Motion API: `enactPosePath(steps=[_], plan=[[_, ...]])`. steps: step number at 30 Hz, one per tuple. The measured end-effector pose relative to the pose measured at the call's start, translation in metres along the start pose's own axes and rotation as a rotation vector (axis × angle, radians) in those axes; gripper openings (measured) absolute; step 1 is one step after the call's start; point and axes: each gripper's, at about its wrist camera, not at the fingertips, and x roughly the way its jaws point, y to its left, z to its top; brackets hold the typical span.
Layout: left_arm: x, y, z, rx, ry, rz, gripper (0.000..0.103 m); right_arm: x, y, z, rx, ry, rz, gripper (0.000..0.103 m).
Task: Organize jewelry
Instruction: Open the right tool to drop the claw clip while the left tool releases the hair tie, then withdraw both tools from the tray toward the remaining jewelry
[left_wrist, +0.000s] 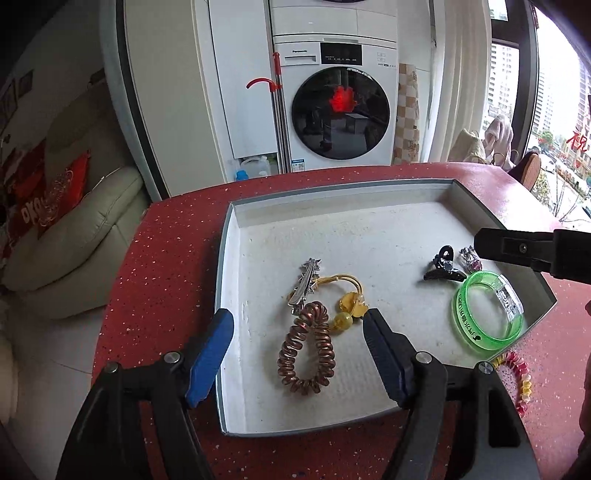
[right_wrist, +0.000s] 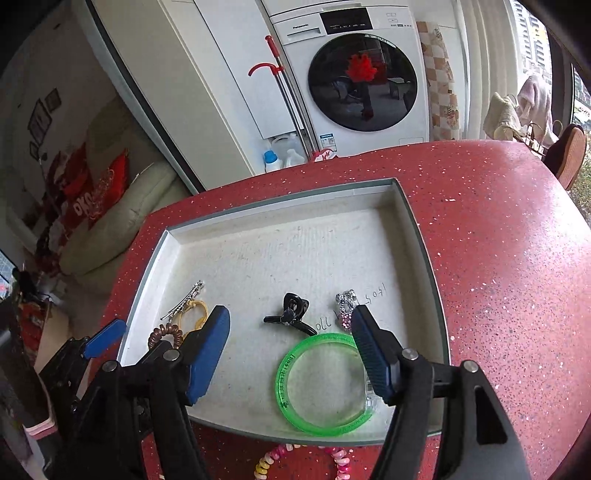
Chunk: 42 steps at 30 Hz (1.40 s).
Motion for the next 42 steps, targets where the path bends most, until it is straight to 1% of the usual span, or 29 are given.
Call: enactPosePath(steps=[3,6,7,8,10,13,16,17,18,22,24,26,27,29,33,37,42], plan=[[-0.005,0.003,-0.001,-0.014,-0.005,-0.007,0.089,-0.008,-0.004,-0.006,0.018,-0.003,0.005,0.073],[-0.012,0.004,-0.002,-0.025,-0.007,-0.026,0.089,-0.017,-0.005,-0.012,0.030,-0.008,0.004,0.077],[-0.014,0.004,-0.003,-0.023,-0.008,-0.028,0.094,-0.020,-0.006,-0.015,0.035,-0.010,0.005,0.078],[-0.017,0.004,-0.004,-0.020,-0.011,-0.026,0.103,-0.023,-0.006,-0.017,0.038,-0.012,0.005,0.079],[-0.027,0.004,-0.008,-0.018,-0.039,-0.020,0.103,-0.030,-0.007,-0.022,0.044,-0.019,0.012,0.080],[-0.040,0.004,-0.014,0.000,-0.048,-0.030,0.103,-0.040,-0.005,-0.029,0.046,-0.031,0.013,0.083],[-0.054,0.003,-0.023,0.014,-0.060,-0.035,0.103,-0.050,-0.006,-0.038,0.059,-0.045,0.007,0.090],[-0.058,0.003,-0.027,0.018,-0.061,-0.036,0.103,-0.054,-0.006,-0.041,0.062,-0.049,0.007,0.098],[-0.062,0.003,-0.032,0.023,-0.061,-0.036,0.103,-0.057,-0.006,-0.044,0.064,-0.054,0.007,0.102],[-0.073,-0.001,-0.054,0.059,-0.047,-0.032,0.103,-0.067,-0.006,-0.062,0.053,-0.067,0.001,0.103],[-0.075,-0.003,-0.066,0.078,-0.038,-0.014,0.103,-0.070,-0.007,-0.072,0.061,-0.063,0.017,0.103],[-0.077,-0.004,-0.076,0.097,-0.032,-0.006,0.103,-0.071,-0.010,-0.081,0.080,-0.037,0.045,0.103],[-0.078,-0.004,-0.081,0.103,-0.025,-0.005,0.103,-0.070,-0.011,-0.087,0.086,-0.011,0.061,0.103],[-0.077,-0.003,-0.090,0.105,-0.008,-0.002,0.103,-0.069,-0.012,-0.098,0.091,0.033,0.063,0.103],[-0.078,0.000,-0.102,0.113,0.026,-0.022,0.103,-0.068,-0.013,-0.124,0.071,0.080,0.025,0.103],[-0.082,-0.006,-0.110,0.159,0.022,-0.023,0.103,-0.067,-0.007,-0.146,0.014,0.115,-0.048,0.103],[-0.081,-0.014,-0.111,0.205,0.032,-0.033,0.103,-0.070,0.000,-0.161,-0.035,0.137,-0.112,0.103]])
